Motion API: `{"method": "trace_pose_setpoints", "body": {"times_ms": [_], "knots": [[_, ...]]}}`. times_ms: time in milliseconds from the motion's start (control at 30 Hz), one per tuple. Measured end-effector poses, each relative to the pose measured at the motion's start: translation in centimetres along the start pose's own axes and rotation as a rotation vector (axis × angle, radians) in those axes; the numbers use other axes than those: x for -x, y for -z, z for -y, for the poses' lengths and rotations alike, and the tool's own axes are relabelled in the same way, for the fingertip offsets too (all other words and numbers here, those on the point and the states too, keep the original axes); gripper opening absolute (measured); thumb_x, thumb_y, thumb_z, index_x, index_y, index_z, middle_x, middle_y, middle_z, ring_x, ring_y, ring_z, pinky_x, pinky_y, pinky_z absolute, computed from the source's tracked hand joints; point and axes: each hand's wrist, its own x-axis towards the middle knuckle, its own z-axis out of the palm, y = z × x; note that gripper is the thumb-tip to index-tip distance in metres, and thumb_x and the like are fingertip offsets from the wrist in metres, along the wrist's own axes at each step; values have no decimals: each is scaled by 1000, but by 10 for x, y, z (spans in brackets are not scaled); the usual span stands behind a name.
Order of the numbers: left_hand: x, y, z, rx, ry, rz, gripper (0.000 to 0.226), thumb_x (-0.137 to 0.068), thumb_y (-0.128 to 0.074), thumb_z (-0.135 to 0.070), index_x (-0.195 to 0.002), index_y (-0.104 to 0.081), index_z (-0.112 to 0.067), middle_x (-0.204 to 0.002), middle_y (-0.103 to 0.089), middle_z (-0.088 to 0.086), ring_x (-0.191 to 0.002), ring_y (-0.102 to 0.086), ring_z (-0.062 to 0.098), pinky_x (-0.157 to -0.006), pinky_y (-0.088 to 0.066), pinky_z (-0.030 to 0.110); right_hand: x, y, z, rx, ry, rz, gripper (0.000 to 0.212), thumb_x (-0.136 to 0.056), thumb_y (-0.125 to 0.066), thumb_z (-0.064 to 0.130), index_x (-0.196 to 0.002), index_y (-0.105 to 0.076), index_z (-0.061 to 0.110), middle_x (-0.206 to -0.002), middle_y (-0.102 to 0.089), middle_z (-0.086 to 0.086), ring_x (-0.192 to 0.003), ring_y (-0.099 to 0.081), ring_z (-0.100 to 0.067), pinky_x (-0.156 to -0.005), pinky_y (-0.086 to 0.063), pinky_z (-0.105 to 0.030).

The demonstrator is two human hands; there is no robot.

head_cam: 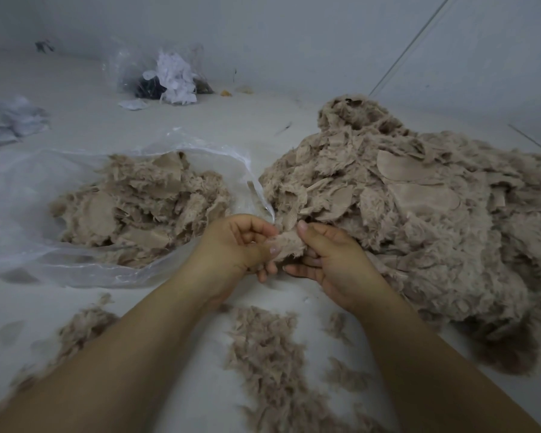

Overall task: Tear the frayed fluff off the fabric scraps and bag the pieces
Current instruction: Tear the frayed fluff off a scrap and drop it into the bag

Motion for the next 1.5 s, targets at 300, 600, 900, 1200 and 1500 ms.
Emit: {"method": "trace_pose_setpoints", "body": {"times_ms": [300, 600, 900, 1200, 1500], "knots": [[-1, 2, 5, 63, 68, -55, 10, -89, -62, -5, -80, -65, -4, -53, -57, 12, -31, -43, 14, -31, -29, 15, 2, 3, 0, 93, 38, 95, 25, -74, -75, 32, -95, -72, 19, -91, -75, -3, -86, -72, -16, -72, -58, -27], [1, 2, -4, 104, 79, -2, 28, -63, -74, -4, -87, -62, 4, -52, -59, 11, -36, -51, 16, -33, -38, 19, -1, 2, -3, 50, 36, 7, 27, -94, -61, 19, -71, -73, 24, -79, -74, -3, -76, -72, -15, -63, -56, -23], [11, 26, -20, -8, 260, 472, 16, -70, -82, 2, -72, -66, 1, -50, -59, 19, -33, -57, 21, -33, -45, 21, -2, 3, -3, -46, 47, -5, 32, -95, -59, 20, -68, -76, 23, -62, -68, 6, -67, -70, -10, -62, -58, -24], [8, 7, -12, -223, 198, 87, 38, -59, -81, -43, -72, -66, -11, -60, -62, 19, -38, -54, 24, -37, -37, 20, 1, 3, -2, 45, 62, 47, 16, -80, -67, 32, -77, -78, 20, -82, -75, -3, -76, -73, -15, -68, -58, -25], [7, 4, -4, -177, 89, 72, 17, -71, -75, -29, -67, -68, -15, -55, -60, 12, -37, -49, 19, -39, -39, 21, 0, 4, -2, 84, 19, 53, 20, -91, -63, 18, -74, -73, 17, -63, -67, 5, -67, -69, -10, -70, -59, -26]]}}
